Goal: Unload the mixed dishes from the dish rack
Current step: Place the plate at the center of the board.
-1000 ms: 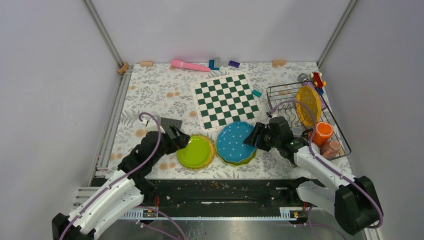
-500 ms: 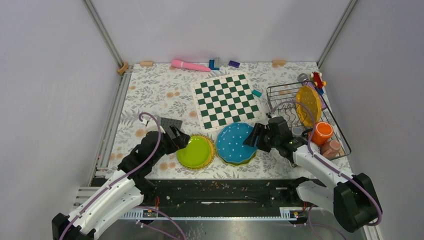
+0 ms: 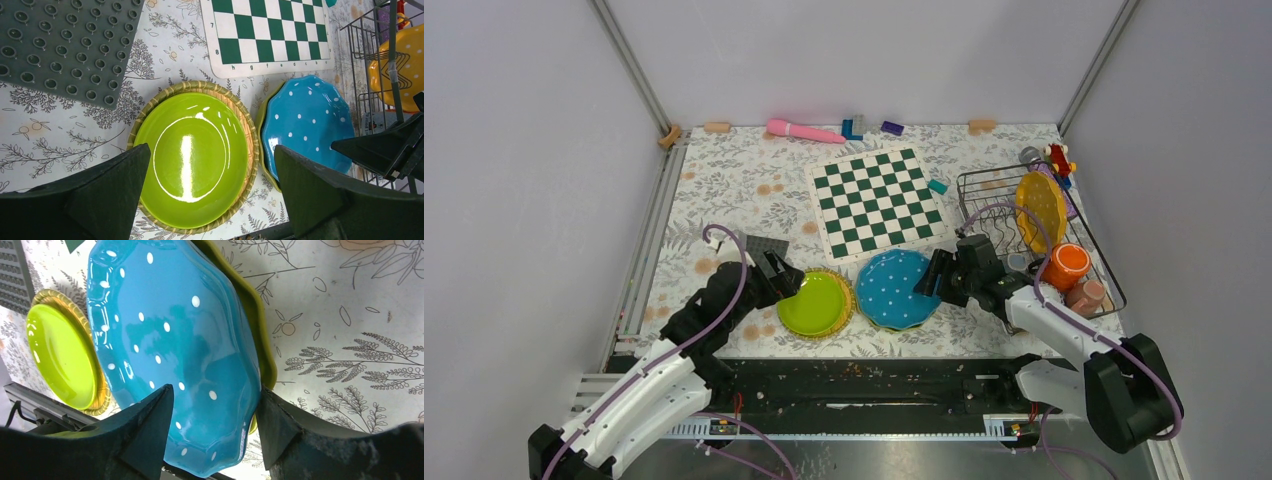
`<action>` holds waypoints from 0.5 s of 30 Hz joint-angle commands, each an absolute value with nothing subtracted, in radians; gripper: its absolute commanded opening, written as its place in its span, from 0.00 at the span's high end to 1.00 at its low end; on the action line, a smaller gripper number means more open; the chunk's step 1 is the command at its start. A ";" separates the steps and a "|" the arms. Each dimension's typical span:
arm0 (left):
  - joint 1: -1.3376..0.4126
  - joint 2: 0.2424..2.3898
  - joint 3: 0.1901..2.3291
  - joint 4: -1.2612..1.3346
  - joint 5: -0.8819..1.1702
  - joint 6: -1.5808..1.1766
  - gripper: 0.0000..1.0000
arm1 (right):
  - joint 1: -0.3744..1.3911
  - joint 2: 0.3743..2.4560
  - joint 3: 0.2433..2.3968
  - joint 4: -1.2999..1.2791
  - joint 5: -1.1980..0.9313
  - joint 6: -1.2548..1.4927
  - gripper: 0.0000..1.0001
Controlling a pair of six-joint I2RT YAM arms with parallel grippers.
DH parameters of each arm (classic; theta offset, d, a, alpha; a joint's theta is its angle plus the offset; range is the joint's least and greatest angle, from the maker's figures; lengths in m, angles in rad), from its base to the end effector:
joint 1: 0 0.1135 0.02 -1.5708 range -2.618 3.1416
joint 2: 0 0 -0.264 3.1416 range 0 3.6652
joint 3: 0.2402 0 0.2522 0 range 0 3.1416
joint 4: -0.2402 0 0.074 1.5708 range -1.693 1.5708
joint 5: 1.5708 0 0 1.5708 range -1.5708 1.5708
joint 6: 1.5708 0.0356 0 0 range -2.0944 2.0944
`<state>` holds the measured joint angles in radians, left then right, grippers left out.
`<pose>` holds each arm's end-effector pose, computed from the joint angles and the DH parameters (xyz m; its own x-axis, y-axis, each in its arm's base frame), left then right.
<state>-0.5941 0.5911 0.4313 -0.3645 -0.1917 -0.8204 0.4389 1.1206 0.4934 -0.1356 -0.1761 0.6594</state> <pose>0.1252 -0.0764 0.2263 -0.5848 -0.4714 -0.6601 -0.0219 0.8227 -0.5681 0.1942 0.0981 0.1807 -0.8209 0.2810 -0.4972 -0.0381 0.8417 0.5386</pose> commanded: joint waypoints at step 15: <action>-0.588 0.600 0.431 -0.324 -0.209 -0.818 0.01 | 0.450 1.085 0.533 -0.233 -0.025 0.604 0.34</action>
<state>-0.5941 0.5976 0.4313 -0.3645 -0.1925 -0.8204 0.4458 1.1130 0.5068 -0.1699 -0.1024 0.6350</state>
